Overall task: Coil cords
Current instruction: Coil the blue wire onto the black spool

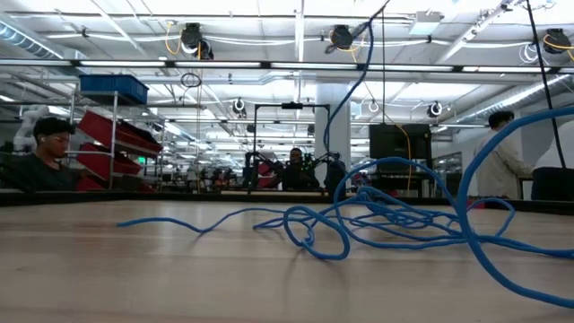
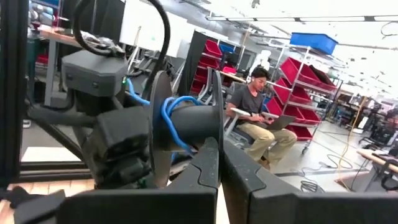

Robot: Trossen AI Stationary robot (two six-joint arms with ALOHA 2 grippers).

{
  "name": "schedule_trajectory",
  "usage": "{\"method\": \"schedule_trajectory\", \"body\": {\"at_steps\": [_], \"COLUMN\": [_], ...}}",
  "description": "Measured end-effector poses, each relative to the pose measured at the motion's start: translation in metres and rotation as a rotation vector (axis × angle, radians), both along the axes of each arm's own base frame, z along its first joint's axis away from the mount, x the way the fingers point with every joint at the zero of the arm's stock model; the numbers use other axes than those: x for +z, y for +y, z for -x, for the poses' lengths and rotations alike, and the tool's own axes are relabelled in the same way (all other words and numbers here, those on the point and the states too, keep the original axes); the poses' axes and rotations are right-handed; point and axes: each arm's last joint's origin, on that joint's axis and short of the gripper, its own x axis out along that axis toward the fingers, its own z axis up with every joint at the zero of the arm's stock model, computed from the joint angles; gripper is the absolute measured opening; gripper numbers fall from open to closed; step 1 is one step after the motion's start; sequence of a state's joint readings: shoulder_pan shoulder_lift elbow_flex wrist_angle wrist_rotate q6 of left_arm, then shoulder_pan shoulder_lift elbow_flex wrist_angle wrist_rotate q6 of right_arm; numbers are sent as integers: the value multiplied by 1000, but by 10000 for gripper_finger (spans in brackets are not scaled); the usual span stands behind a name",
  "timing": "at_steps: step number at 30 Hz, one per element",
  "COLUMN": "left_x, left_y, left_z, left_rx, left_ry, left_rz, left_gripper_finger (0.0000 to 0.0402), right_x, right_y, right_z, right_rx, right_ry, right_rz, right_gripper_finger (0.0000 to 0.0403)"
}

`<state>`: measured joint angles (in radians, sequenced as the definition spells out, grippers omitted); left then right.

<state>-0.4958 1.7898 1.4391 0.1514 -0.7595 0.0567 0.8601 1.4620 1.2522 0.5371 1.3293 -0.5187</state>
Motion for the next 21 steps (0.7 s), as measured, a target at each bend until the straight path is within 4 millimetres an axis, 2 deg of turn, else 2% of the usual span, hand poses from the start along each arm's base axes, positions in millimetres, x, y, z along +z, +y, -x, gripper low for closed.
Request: {"method": "schedule_trajectory", "body": {"at_steps": [8, 21], "left_x": [-20, -17], "left_y": [5, 5], "left_z": [-19, -19], "left_rx": [31, 47], "left_ry": [-18, -40], "left_rz": [10, 14], "left_gripper_finger": [2, 2], "right_x": [-15, -43], "right_y": [-5, -13], "right_z": [-23, -52], "right_rx": [-81, -257], "right_ry": [22, 134], "right_rz": [4, 89], "right_gripper_finger": [0, 0]}}
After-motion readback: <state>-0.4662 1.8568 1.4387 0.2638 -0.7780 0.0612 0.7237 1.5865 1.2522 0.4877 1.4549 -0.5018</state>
